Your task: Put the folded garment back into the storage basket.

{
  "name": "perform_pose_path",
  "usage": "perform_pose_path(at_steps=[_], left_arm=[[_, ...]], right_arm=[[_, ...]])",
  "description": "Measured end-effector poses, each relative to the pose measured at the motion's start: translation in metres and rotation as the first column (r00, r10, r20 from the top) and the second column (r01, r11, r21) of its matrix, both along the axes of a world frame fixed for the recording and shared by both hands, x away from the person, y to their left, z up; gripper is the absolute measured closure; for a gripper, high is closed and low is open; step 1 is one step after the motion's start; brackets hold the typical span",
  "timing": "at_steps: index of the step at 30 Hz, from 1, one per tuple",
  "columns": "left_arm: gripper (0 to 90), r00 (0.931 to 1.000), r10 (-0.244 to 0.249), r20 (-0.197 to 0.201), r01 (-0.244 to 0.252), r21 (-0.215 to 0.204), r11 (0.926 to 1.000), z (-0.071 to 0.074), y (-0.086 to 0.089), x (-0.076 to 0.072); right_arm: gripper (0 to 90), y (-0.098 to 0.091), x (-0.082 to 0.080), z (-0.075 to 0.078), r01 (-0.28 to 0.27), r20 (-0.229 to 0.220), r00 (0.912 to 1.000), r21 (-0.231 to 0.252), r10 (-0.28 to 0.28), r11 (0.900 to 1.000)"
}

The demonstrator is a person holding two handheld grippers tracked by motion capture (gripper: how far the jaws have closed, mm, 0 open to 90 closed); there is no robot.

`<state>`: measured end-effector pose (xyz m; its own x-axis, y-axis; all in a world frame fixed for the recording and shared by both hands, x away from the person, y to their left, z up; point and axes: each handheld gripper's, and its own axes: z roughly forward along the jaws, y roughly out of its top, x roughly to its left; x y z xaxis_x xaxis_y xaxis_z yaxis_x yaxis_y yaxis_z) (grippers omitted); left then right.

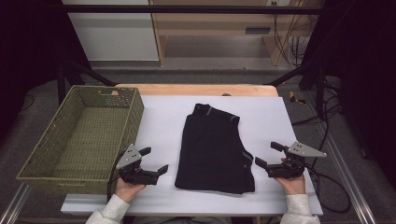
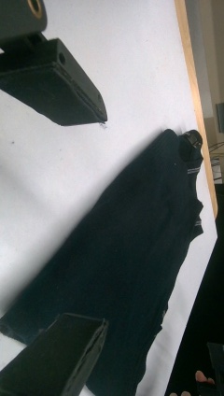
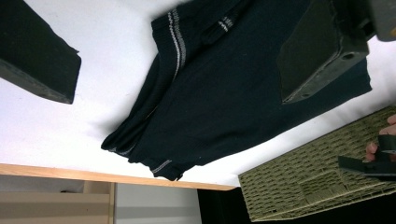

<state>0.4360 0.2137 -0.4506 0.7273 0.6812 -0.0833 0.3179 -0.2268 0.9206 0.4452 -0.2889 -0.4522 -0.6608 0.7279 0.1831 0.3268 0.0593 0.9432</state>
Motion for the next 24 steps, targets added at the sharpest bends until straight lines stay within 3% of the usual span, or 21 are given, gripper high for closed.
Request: perform_pose_path(at_steps=[24], left_arm=[[2.3,0.9998,0.014,-0.017,-0.014,0.005,0.9999,0.0054,-0.0063,0.0028]], right_arm=[[0.2,0.0086,-0.0013,0.0072,0.009,-0.031,0.9995,-0.018,-0.009,0.9998]])
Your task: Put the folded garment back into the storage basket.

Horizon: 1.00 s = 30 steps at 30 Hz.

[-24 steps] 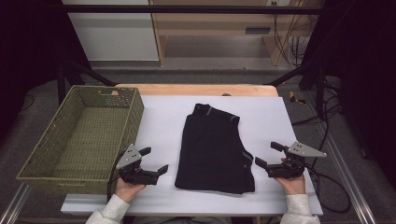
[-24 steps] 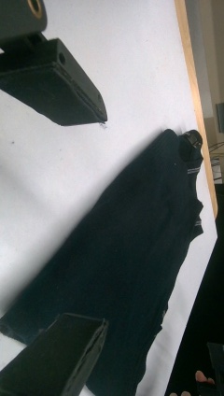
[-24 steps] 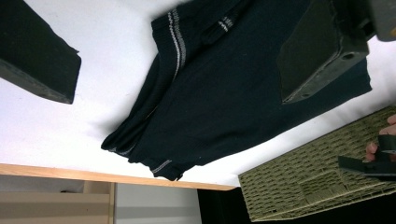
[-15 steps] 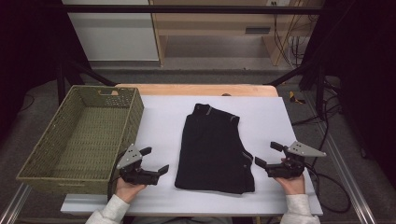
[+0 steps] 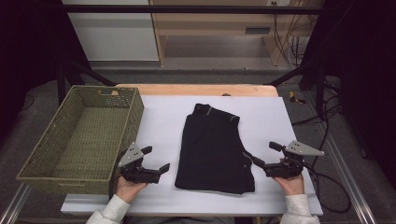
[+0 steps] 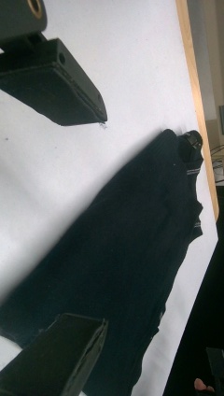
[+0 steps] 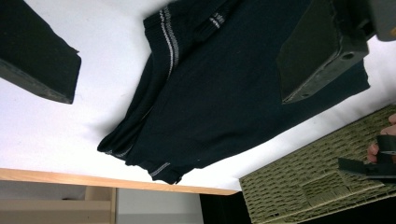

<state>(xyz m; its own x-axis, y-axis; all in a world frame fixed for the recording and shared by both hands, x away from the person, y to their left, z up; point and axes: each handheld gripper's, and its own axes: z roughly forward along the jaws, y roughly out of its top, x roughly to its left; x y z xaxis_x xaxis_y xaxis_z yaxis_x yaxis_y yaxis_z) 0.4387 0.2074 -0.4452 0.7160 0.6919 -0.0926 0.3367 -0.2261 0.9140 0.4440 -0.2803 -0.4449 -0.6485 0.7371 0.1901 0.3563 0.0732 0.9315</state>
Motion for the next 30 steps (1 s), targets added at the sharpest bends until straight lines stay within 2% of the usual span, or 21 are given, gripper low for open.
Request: perform_pose_path(at_steps=[7,11,16,24,30], left_arm=[[2.3,0.9997,0.013,-0.021,-0.013,-0.001,0.9999,0.006,-0.007,0.006],[2.3,0.9993,0.015,-0.034,-0.015,0.016,0.9998,0.011,-0.013,0.010],[2.3,0.9994,0.019,-0.027,-0.019,0.020,0.9996,0.018,-0.020,0.015],[2.3,0.9986,0.052,-0.008,-0.052,0.013,0.9986,0.034,-0.028,0.029],[2.3,0.9980,0.064,-0.007,-0.063,0.026,0.9977,0.036,-0.034,0.037]], right_arm=[[0.2,0.007,0.000,0.002,0.011,-0.031,0.9994,-0.008,-0.011,0.9999],[0.2,0.010,0.000,0.002,0.008,-0.048,0.9988,-0.008,-0.009,0.9999],[0.2,0.016,-0.001,0.002,0.012,-0.063,0.9980,-0.016,-0.013,0.9998],[0.2,0.028,-0.004,-0.001,0.009,-0.084,0.9964,-0.041,-0.012,0.9991],[0.2,0.032,-0.005,-0.004,0.009,-0.099,0.9950,-0.054,-0.014,0.9985]])
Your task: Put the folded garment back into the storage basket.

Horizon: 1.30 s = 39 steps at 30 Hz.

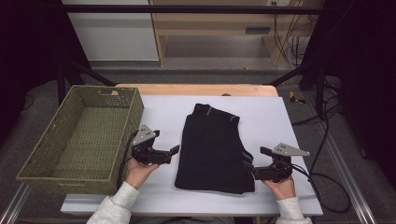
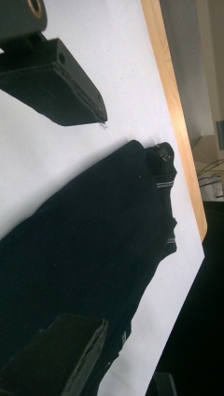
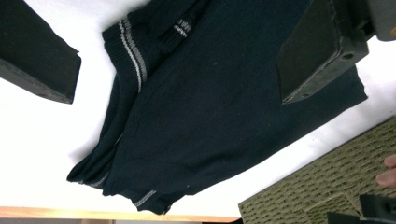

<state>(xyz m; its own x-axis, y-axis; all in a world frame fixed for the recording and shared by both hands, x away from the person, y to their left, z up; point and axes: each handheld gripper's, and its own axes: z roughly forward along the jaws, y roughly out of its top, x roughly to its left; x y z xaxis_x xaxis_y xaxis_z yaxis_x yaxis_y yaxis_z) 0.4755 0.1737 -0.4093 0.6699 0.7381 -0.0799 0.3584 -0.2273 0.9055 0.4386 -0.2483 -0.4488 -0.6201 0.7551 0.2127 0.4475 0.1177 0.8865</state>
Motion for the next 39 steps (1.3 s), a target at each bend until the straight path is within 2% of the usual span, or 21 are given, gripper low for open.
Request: perform_pose_path(at_steps=[22,37,39], left_arm=[[2.3,0.9990,0.031,-0.031,-0.030,0.031,0.9991,0.002,-0.022,0.037],[2.3,0.9983,0.044,-0.039,-0.042,0.048,0.9980,0.006,-0.039,0.059],[2.3,0.9984,0.047,-0.033,-0.045,0.061,0.9971,0.007,-0.041,0.062]], right_arm=[[0.2,0.005,0.000,-0.005,-0.005,-0.014,0.9999,-0.015,0.005,0.9999],[0.2,0.007,0.000,-0.006,-0.005,-0.017,0.9998,-0.020,0.005,0.9998],[0.2,0.007,0.000,-0.006,-0.005,-0.018,0.9998,-0.021,0.004,0.9998]])
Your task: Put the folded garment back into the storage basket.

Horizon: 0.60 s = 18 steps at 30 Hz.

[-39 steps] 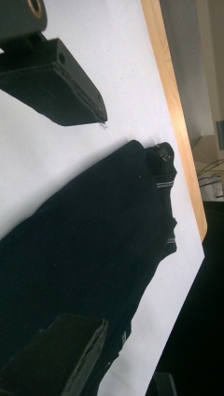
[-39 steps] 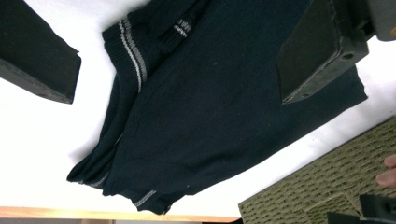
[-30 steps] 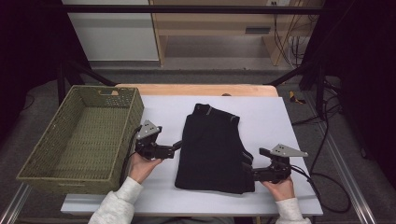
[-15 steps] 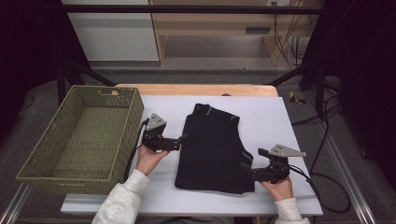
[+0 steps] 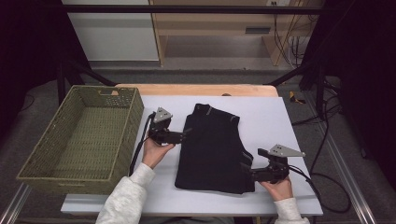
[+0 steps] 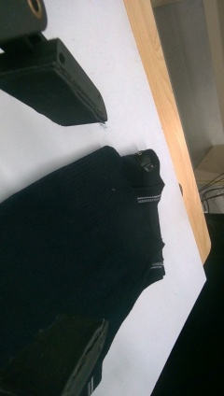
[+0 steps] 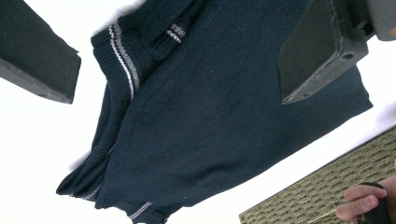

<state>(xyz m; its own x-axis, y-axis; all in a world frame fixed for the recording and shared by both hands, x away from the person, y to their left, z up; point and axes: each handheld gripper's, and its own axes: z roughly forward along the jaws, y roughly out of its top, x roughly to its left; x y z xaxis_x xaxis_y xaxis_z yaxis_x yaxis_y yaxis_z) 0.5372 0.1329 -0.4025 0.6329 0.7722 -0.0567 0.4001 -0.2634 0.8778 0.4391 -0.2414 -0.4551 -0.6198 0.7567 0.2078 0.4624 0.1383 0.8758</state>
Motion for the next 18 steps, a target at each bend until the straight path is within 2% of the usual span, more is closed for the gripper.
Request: perform_pose_path(at_steps=[7,14,15,18], left_arm=[[2.3,0.9999,0.003,-0.010,-0.003,0.021,0.9998,-0.001,-0.008,0.012],[2.3,0.9995,0.000,-0.032,0.001,0.030,0.9996,-0.009,-0.017,0.022],[2.3,0.9996,0.000,-0.029,0.001,0.048,0.9989,-0.012,-0.020,0.026],[2.3,0.9994,0.007,-0.033,-0.005,0.056,0.9984,-0.015,-0.022,0.029]], right_arm=[[0.2,0.000,0.000,0.000,-0.003,0.000,1.0000,-0.001,0.003,1.0000],[0.2,0.001,0.000,-0.001,-0.005,-0.003,1.0000,0.000,0.005,1.0000],[0.2,0.001,0.000,-0.001,-0.006,-0.003,1.0000,0.001,0.006,1.0000],[0.2,0.002,0.001,-0.001,-0.007,-0.004,1.0000,-0.001,0.007,1.0000]])
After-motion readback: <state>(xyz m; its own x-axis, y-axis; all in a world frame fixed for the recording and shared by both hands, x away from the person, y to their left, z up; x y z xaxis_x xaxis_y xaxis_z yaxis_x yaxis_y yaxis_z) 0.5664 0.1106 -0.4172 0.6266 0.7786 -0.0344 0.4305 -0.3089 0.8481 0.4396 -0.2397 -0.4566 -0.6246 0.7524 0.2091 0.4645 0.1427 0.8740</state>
